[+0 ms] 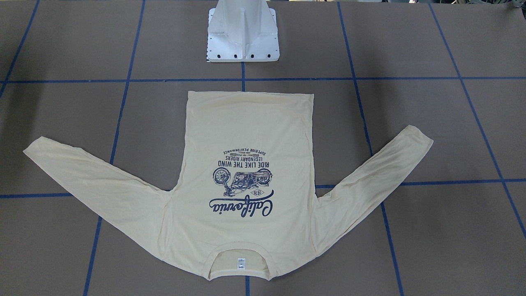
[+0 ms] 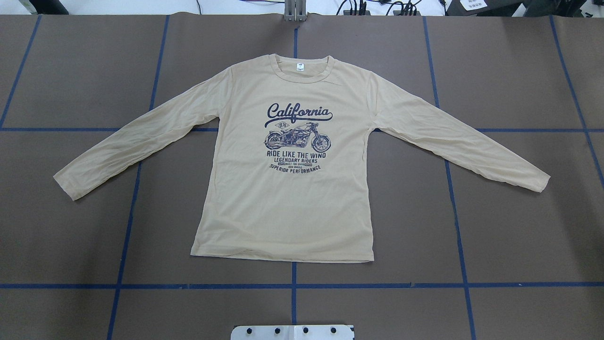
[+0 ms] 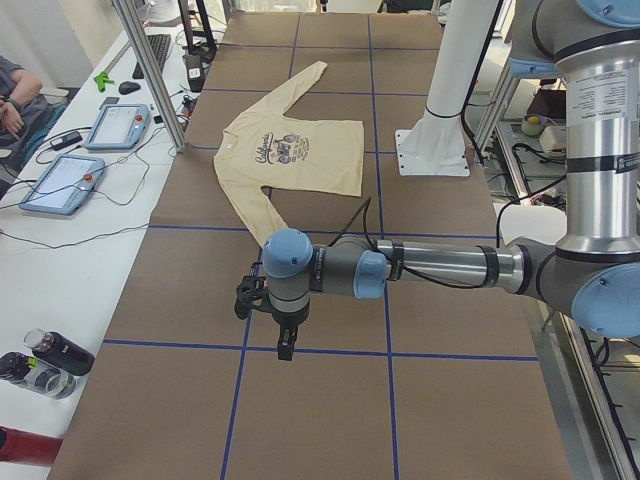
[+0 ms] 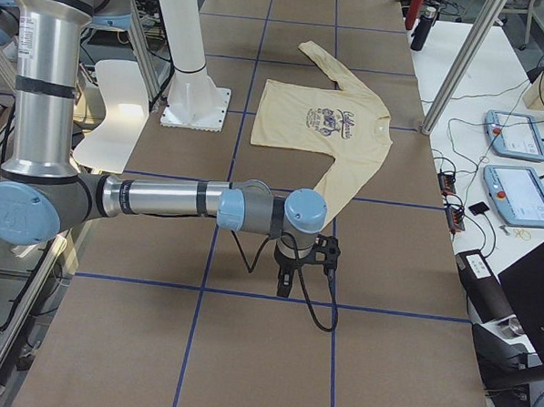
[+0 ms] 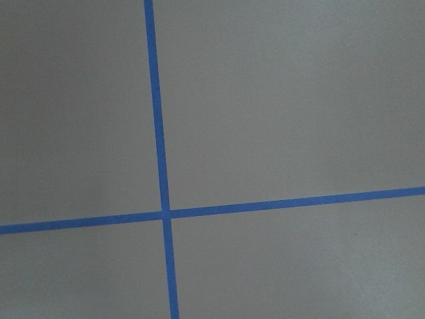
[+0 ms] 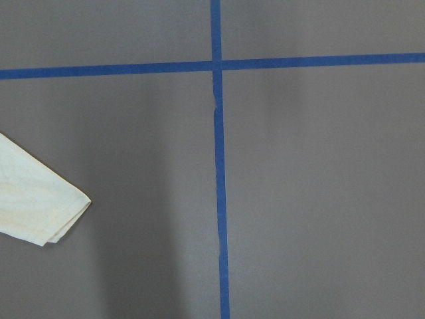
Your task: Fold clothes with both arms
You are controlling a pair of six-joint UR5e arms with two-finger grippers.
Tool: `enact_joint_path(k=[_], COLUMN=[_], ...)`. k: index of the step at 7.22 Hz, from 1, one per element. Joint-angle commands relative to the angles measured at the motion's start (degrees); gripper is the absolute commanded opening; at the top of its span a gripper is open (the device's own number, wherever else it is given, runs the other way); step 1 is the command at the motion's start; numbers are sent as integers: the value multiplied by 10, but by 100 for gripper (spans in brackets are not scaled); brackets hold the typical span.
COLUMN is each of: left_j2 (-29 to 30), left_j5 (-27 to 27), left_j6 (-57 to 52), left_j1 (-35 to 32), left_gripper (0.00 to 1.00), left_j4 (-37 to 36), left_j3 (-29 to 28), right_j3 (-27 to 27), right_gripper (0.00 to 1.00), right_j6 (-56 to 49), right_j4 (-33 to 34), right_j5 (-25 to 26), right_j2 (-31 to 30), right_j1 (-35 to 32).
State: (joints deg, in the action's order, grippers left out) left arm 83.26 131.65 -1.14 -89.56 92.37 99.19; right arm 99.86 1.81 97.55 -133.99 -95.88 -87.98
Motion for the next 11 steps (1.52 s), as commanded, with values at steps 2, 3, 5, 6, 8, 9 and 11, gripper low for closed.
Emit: enact_joint_path(k=[2,3,5,6,8,9,11], left_j2=[0,1,37,53,99,99,128], left_j5=[0,4,5,8,28,33,34], left_j6=[0,0,2,2,0,3,3], left_j1=[0,0,0,1,18,25,28], left_gripper=[100,100,100,100,100,100,100], left_j4=[0,0,-1,7,9,21,48], left_j3=[0,1,1,2,0,7,3], right_j3=[1,5,10,12,13,2,-26], right_gripper=[100,100,100,100,100,100,100], right_j6=[0,0,0,0,0,0,1], right_j4=[-1,-1,-8,-10,-9,-5,-41], right_j5=[-2,-7,-15,-22,-64,-59,-66], right_j2=[3,7,35,43,84,123,120], right_j1=[0,0,10,13,39,54,77])
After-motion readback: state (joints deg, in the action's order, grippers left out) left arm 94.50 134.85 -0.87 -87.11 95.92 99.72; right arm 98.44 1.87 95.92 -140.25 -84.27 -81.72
